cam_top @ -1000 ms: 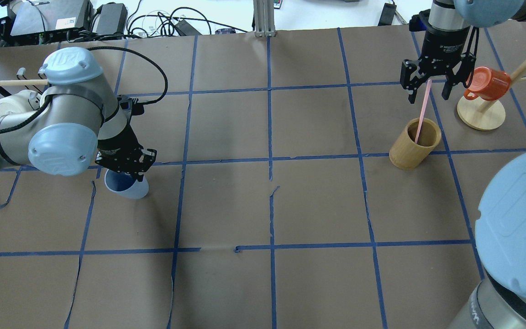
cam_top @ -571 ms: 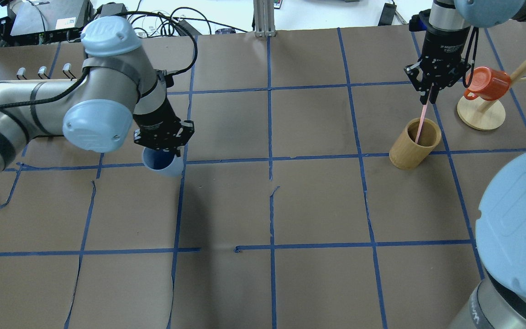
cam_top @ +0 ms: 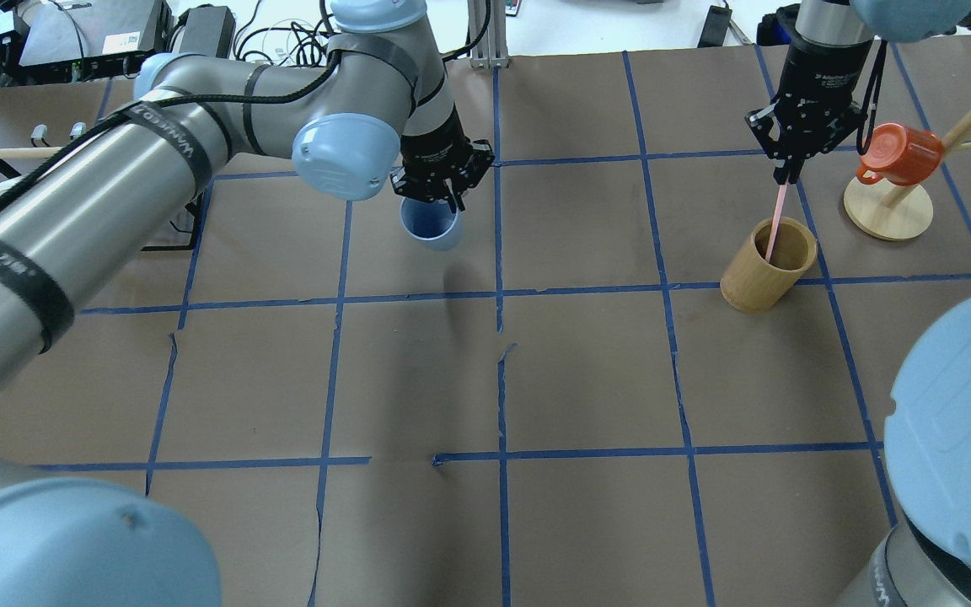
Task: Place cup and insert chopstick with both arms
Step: 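Carry the blue cup to table center while right gripper lifts the chopstick, then release the blue cup and raise left gripper while right gripper carries chopstick, then move the pink chopstick over the blue cup and lower it in with the right gripper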
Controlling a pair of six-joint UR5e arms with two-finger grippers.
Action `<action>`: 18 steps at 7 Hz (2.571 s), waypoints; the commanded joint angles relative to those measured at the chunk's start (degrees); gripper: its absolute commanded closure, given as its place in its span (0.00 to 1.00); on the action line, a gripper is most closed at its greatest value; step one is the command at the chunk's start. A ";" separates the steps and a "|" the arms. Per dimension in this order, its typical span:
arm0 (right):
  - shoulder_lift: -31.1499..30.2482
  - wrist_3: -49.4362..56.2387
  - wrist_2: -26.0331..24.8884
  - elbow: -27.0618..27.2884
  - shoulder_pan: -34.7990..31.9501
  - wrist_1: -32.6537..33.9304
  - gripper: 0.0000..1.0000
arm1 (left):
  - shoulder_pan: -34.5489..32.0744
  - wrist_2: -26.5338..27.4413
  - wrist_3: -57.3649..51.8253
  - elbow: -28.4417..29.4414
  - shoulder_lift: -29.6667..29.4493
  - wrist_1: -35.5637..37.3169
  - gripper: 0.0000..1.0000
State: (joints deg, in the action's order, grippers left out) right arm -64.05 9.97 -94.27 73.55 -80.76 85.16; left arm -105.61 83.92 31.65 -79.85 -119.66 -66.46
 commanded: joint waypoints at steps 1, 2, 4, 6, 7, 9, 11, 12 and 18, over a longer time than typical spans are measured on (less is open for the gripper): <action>-3.77 0.05 2.51 -0.68 0.07 -0.26 0.94 | -3.10 0.02 0.17 7.15 -6.36 1.33 1.00; -6.41 0.05 2.34 -1.12 -0.10 -0.35 0.94 | -3.37 0.10 -0.70 7.34 -7.16 1.33 1.00; -9.24 0.05 2.52 -5.75 -0.10 -0.43 0.94 | -3.38 0.63 -2.02 7.26 -7.69 1.50 0.25; -9.25 -0.65 4.34 -10.08 -0.45 -4.03 0.94 | -3.20 0.20 -2.03 8.21 -6.83 1.42 0.00; -9.25 -0.83 4.53 -10.18 -0.54 -3.95 0.94 | -2.68 0.80 -4.47 10.22 -5.51 0.29 0.00; -9.16 -3.01 6.20 -11.14 -2.37 -2.64 0.94 | 0.82 1.07 -13.74 11.83 -0.44 -10.39 0.02; -7.50 -7.68 6.29 -11.06 -6.59 4.73 0.94 | 4.95 1.25 -21.24 11.04 7.38 -22.34 0.01; -6.36 -10.30 6.29 -10.53 -9.22 9.97 0.94 | 7.32 1.42 -25.71 10.77 11.42 -27.71 0.03; -4.76 -25.41 5.42 -0.96 -23.29 25.56 0.94 | 12.08 6.34 -29.71 -12.14 31.23 -16.39 0.00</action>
State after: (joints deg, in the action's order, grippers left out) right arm -68.88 -12.37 -88.38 70.58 -102.01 107.13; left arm -94.97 90.07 2.29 -87.53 -90.80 -88.23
